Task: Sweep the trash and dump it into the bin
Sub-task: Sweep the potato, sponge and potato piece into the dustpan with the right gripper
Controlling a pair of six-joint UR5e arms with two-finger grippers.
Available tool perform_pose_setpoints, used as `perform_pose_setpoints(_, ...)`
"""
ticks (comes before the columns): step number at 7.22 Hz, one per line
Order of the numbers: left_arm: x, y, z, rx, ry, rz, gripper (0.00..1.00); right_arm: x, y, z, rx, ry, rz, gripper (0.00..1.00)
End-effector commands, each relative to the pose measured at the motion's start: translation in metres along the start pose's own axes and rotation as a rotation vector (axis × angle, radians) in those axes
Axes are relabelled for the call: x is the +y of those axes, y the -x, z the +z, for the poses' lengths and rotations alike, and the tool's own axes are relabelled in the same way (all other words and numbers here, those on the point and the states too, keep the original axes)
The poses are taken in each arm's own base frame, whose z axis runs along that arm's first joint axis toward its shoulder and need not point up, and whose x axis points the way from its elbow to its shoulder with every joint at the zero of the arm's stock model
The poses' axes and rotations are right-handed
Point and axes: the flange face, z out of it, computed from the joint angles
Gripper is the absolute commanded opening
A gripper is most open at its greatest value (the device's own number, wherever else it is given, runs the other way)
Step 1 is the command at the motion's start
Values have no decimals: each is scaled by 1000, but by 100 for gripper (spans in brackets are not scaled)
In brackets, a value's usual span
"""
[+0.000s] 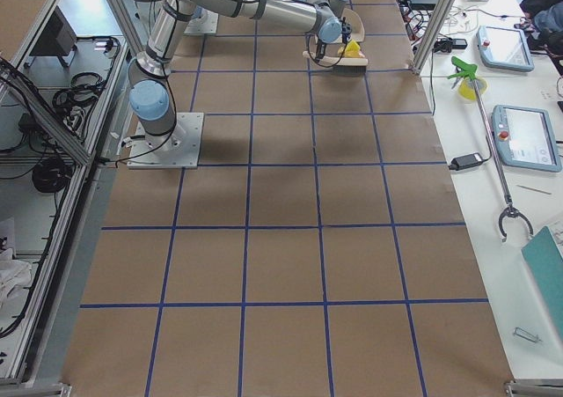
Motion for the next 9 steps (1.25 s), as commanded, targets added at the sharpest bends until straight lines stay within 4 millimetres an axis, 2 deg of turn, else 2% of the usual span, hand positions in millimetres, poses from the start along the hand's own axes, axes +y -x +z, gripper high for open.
perform_pose_setpoints(1, 0, 0, 0, 0, -2, 2, 27, 7, 45, 5, -42, 1, 52, 0)
perform_pose_setpoints(2, 0, 0, 0, 0, 0, 2, 27, 12, 71, 7, -76, 9, 75, 0)
perform_pose_setpoints(4, 0, 0, 0, 0, -2, 3, 27, 25, 107, 10, -113, 20, 102, 0)
perform_pose_setpoints(7, 0, 0, 0, 0, -2, 5, 27, 58, 150, 6, -170, 23, 101, 0)
perform_pose_setpoints(9, 0, 0, 0, 0, -2, 5, 27, 74, 169, 6, -194, 1, 62, 0)
